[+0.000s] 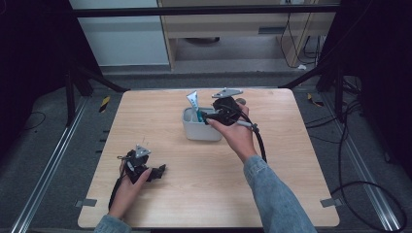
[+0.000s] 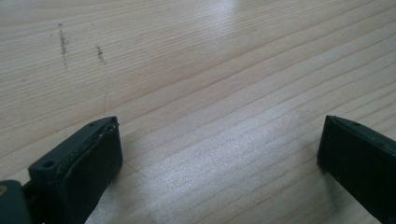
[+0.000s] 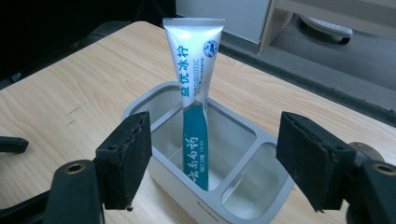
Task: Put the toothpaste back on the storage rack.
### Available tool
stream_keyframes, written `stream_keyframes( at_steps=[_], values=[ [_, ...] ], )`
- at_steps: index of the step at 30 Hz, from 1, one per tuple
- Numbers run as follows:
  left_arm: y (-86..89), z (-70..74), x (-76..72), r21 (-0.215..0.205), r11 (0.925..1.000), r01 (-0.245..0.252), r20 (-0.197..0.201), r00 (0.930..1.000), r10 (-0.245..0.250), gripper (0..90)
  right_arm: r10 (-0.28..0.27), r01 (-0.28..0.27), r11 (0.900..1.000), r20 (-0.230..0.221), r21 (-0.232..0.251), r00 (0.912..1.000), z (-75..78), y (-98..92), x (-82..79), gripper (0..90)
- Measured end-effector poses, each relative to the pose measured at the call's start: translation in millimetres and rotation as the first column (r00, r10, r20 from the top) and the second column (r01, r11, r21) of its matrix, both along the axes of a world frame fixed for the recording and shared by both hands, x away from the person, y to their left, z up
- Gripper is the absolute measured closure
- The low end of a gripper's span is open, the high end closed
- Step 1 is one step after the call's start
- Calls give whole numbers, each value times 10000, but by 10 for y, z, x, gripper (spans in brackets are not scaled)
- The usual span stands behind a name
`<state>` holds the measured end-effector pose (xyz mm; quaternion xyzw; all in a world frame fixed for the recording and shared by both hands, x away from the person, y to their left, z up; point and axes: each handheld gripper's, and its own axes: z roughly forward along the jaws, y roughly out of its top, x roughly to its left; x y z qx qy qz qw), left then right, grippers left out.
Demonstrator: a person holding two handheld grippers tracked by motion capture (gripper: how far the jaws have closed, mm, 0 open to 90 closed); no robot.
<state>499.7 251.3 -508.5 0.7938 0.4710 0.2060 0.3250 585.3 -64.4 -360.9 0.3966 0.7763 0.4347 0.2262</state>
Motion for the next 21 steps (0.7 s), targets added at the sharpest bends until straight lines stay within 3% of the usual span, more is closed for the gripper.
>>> stream_keyframes(
  at_steps=[14,18,21],
  values=[
    [-2,-1,0,-23,10000,-18,12,10000,18,0,-13,12,10000,112,67,9999,75,-215,-153,123],
    [-1,0,0,-7,10000,-5,3,10000,5,0,-326,333,9993,362,-194,9988,75,-284,-228,93],
    [-1,0,0,-6,10000,-5,2,10000,5,0,-416,421,9990,377,-134,9984,59,-359,-263,88]
  ],
)
